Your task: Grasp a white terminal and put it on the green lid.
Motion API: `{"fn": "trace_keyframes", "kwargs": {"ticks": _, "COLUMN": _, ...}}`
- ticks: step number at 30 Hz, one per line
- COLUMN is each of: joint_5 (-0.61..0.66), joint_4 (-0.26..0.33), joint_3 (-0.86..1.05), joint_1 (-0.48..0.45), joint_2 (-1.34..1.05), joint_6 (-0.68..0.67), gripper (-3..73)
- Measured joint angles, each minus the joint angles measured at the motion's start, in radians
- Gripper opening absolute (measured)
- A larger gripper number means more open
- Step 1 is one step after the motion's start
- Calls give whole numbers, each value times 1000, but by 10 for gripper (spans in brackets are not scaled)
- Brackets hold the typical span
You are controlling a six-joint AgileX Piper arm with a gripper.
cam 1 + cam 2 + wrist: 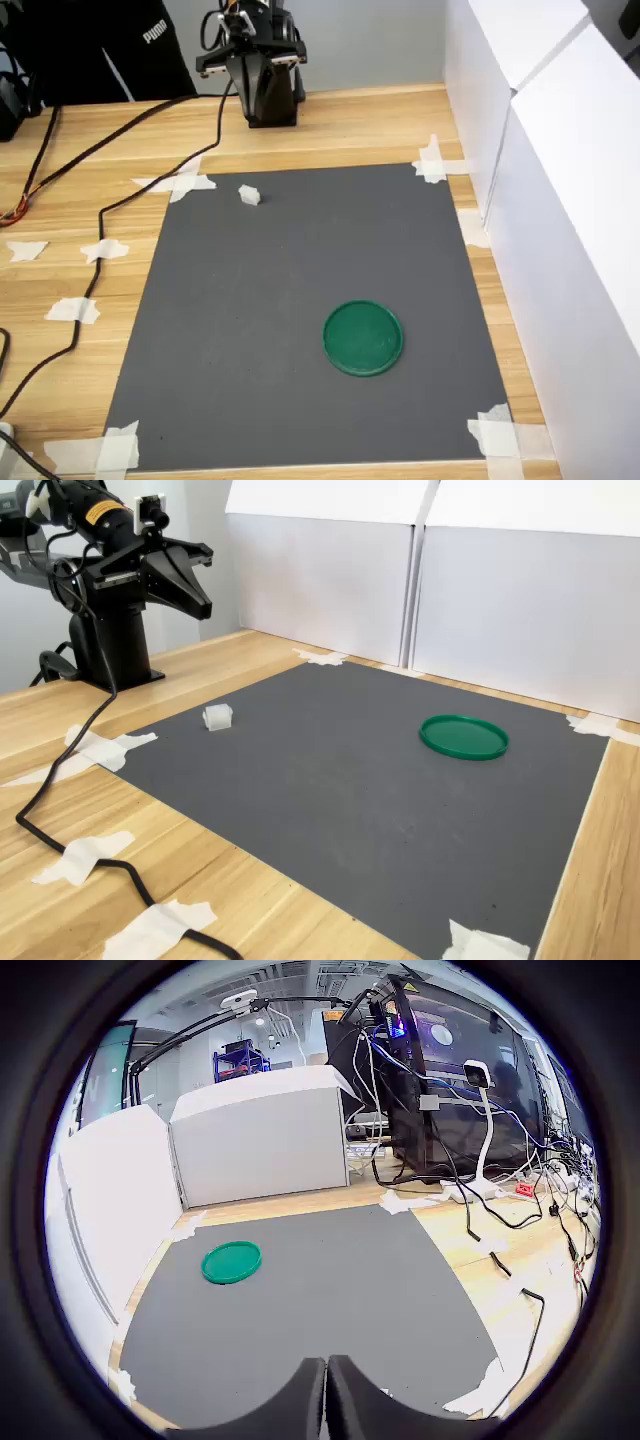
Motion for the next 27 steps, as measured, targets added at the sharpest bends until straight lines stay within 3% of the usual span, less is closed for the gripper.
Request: {"fn": "trace_keyframes", "kwargs": {"ticks": 27, "joint_5": 14, "joint_4": 0, "joint_3": -26, "joint_1": 0, "joint_2": 0, "joint_6": 0, "gripper": -16}}
